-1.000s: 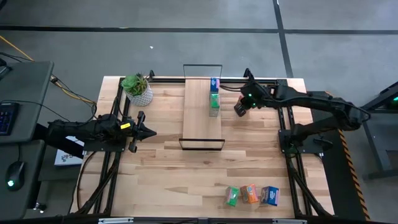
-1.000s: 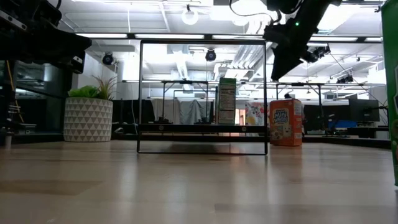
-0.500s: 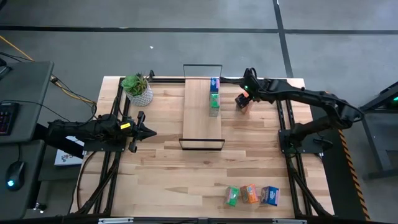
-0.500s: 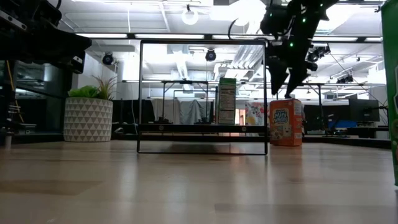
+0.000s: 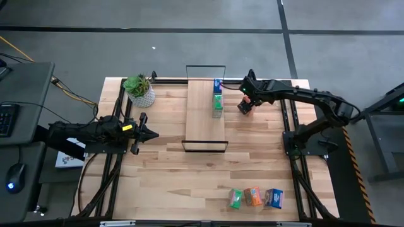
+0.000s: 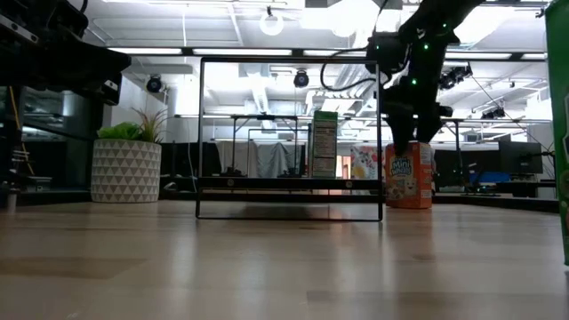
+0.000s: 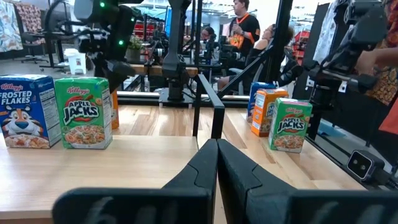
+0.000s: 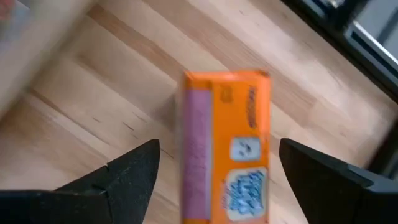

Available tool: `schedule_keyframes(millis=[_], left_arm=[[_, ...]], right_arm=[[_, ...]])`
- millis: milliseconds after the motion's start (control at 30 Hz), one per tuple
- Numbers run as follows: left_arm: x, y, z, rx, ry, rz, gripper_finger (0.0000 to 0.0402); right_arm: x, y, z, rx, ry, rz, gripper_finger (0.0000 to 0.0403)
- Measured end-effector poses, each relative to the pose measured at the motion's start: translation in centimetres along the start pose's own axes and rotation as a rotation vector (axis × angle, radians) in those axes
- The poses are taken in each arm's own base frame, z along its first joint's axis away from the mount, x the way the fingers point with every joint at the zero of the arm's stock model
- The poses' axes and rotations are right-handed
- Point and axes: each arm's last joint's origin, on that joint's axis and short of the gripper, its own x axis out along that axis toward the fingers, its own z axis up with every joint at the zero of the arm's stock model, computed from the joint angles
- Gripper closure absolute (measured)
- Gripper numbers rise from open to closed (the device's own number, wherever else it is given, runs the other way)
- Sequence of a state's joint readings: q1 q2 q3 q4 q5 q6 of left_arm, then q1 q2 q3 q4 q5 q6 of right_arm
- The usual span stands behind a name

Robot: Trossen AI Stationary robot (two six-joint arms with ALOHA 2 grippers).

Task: Stack cereal on shelf
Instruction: Put the top orange cereal box on the shelf

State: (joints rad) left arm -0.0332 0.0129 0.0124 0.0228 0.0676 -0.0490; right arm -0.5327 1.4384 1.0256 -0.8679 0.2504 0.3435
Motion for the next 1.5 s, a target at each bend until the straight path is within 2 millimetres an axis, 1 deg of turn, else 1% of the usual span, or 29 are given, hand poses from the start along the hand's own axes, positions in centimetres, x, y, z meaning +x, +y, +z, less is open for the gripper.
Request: schedule_keyframes(millis=[133,267,667,867,933,1000,1067,1167,1233,1333,1400,1500], left_arm=[[0.0,0.0,0.0,0.000,0.000,0.000,0.0398],[0.0,0.0,0.0,0.000,0.000,0.000,0.0398],[0.0,0.0,0.0,0.000,-0.001,0.000,0.0398],[0.0,0.0,0.0,0.000,-0.001,0.000,0.0398],[0.0,0.0,0.0,0.000,0.000,0.000,0.0398],[0.0,0.0,0.0,0.000,0.000,0.000,0.0398],[0.0,0.0,0.0,0.000,0.000,0.000,0.0398],[0.0,0.0,0.0,0.000,0.000,0.000,0.0398],[0.0,0.0,0.0,0.000,0.000,0.000,0.0398],[0.0,0.0,0.0,0.000,0.000,0.000,0.0398],[0.0,0.0,0.0,0.000,0.000,0.000,0.0398],[0.0,0.0,0.0,0.000,0.000,0.000,0.0398]], right_arm=[[0.1,0.0,0.0,0.016,0.007,0.004,0.0082],[0.1,0.0,0.0,0.024,0.005,0.012,0.0099],[0.1,0.0,0.1,0.013,0.005,0.014,0.0211],[-0.2,-0.1,-0.1,-0.009,0.015,0.032,0.0251],[-1.1,-0.3,-0.2,-0.032,0.046,0.068,0.0260],[-2.7,-0.3,-0.2,-0.043,0.066,0.108,0.0265],[-4.9,-0.2,-0.2,-0.048,0.078,0.179,0.0266],[-8.4,0.9,-0.2,-0.049,0.076,0.310,0.0267],[-10.6,2.1,-0.4,-0.064,0.067,0.379,0.0267],[-13.3,4.3,-1.0,-0.089,0.030,0.451,0.0267],[-14.4,6.1,-1.6,-0.084,0.002,0.466,0.0267],[-14.9,8.8,-2.5,-0.035,-0.032,0.431,0.0267]])
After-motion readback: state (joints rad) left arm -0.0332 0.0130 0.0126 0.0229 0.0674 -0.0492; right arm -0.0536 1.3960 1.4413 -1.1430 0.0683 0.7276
